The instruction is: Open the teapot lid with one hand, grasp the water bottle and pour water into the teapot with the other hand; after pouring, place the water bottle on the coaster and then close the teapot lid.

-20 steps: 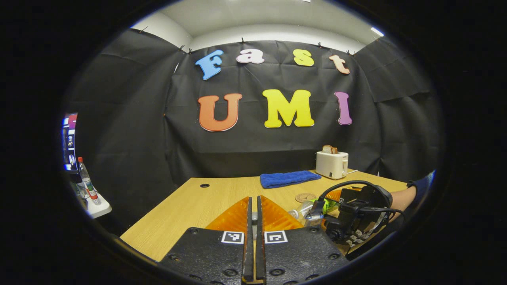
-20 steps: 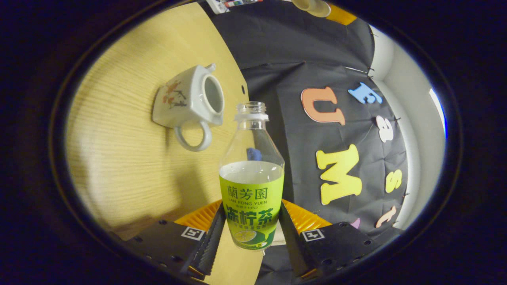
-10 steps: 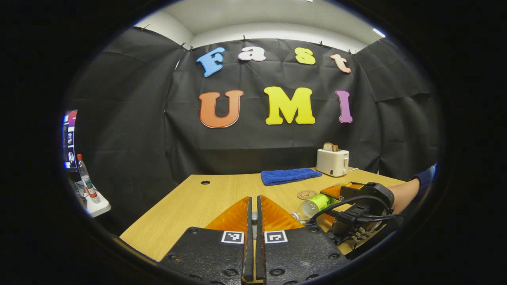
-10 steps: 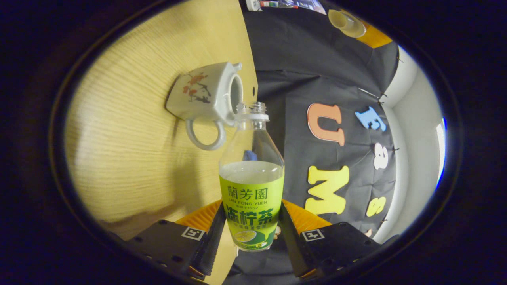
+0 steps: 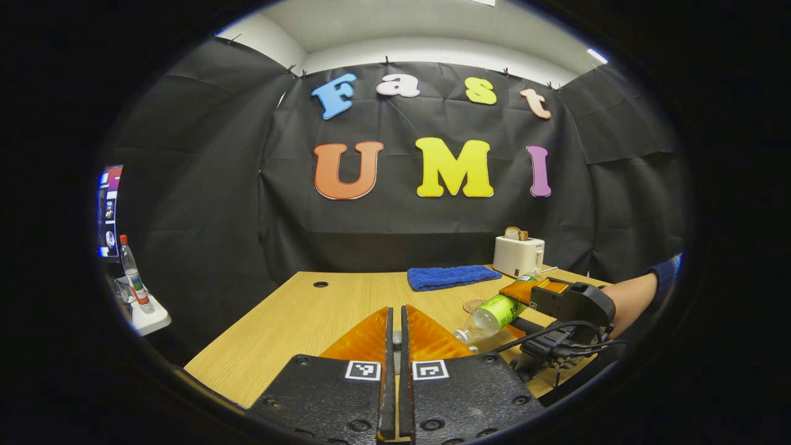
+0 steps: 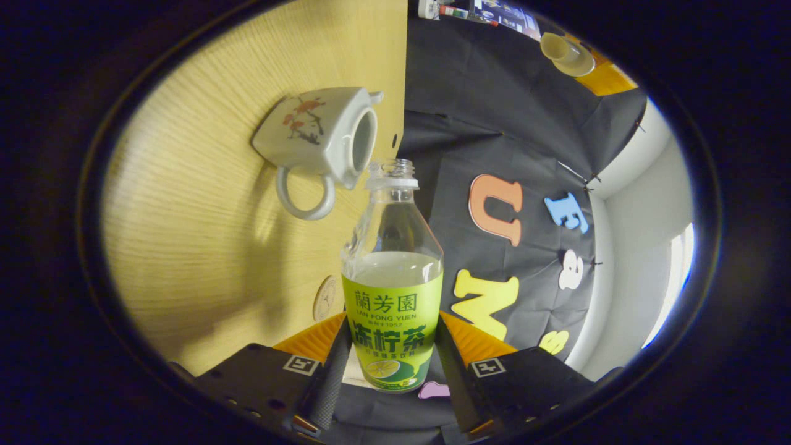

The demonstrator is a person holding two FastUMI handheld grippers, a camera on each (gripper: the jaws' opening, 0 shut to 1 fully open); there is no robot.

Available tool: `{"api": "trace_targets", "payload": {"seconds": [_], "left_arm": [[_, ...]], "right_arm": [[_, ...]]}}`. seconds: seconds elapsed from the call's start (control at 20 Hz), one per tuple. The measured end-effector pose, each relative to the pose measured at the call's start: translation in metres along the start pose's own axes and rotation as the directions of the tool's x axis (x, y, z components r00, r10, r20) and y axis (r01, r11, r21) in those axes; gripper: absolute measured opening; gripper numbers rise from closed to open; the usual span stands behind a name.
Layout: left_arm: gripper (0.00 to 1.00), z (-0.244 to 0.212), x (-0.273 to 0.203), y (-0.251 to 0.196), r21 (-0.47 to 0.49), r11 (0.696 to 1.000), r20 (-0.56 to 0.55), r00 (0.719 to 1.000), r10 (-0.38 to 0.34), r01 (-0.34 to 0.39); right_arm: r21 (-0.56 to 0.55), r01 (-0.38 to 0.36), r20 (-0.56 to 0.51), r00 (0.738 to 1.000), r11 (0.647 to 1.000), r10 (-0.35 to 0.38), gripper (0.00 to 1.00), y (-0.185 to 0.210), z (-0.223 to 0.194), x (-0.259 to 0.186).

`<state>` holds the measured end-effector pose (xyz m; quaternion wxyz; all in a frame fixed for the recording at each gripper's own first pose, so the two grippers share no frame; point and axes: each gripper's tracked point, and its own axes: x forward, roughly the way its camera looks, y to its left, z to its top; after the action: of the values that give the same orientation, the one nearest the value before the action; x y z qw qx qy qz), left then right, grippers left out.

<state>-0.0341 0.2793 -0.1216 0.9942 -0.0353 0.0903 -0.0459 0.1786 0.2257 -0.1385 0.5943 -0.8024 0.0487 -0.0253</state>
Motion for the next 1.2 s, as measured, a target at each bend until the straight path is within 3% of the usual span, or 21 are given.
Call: {"api": "trace_targets", "payload": {"seconds": [0.75,1.2], "left_arm": [[0.05,-0.003,-0.001,-0.006,0.015,1.000,-0.010,1.000,-0.026,0.026],[0.05,-0.005,0.000,-0.008,0.023,0.999,-0.018,0.999,-0.032,0.032]], "right_arm": [[-0.148,0.119,0.043,0.993,0.982,-0.114,0.74,-0.030,0.005,0.003],[-0.246,0.225,0.086,0.974,0.943,-0.209,0.74,-0.047,0.012,0.004]]}}
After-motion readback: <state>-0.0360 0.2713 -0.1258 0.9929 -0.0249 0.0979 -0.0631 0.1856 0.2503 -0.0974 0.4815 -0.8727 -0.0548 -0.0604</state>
